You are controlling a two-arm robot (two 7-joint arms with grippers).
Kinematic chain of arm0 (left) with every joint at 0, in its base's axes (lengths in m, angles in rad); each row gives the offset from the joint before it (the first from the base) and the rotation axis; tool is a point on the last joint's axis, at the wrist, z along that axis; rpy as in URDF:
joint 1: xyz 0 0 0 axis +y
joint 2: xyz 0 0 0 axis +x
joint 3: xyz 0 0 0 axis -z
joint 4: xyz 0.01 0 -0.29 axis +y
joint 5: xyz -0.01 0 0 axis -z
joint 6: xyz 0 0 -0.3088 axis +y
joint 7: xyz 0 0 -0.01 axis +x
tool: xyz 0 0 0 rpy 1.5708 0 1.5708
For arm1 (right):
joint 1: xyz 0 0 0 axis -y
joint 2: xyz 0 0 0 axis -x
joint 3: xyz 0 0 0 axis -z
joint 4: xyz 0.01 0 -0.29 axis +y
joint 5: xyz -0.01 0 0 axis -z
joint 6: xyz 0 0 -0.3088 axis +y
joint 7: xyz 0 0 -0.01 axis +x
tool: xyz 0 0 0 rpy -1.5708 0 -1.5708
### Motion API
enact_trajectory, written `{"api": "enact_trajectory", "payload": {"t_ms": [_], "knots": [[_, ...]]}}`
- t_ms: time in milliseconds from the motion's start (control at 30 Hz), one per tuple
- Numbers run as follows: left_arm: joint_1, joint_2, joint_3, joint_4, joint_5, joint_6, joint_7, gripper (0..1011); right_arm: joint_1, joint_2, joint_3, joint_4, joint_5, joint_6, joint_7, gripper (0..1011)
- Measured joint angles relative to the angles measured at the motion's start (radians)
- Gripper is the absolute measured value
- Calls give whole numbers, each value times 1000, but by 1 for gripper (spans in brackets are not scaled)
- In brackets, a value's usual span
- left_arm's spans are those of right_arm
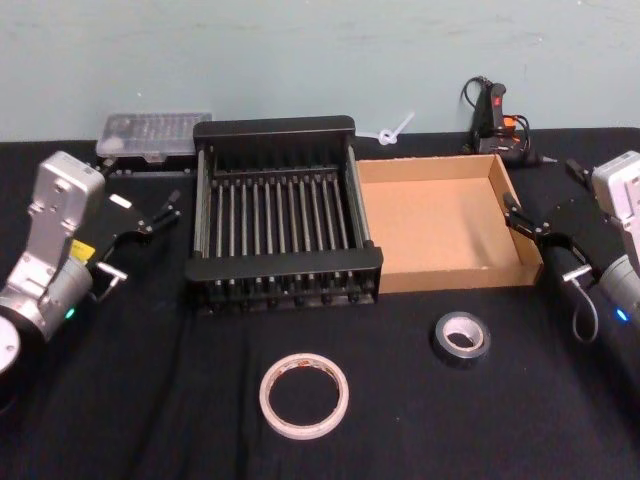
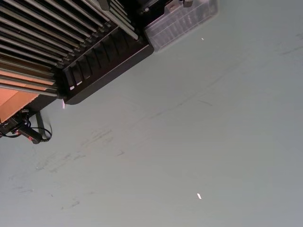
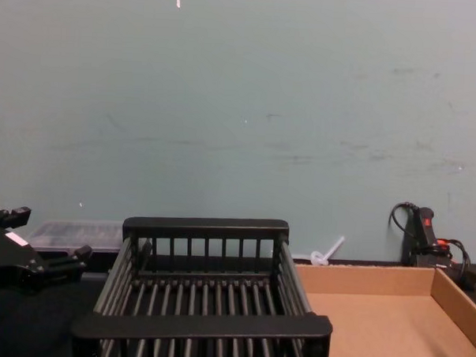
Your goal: Pick up the white tape and place it into the black box , Pick up the silver tape and place it into the brown box.
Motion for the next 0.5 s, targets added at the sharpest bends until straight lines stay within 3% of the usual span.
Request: {"api": "enact_trajectory", "payload": {"t_ms": [500], "knots": [[0, 0, 0, 0, 0, 0, 0, 1001, 0, 0, 0, 0, 0, 0, 0, 1002]]}}
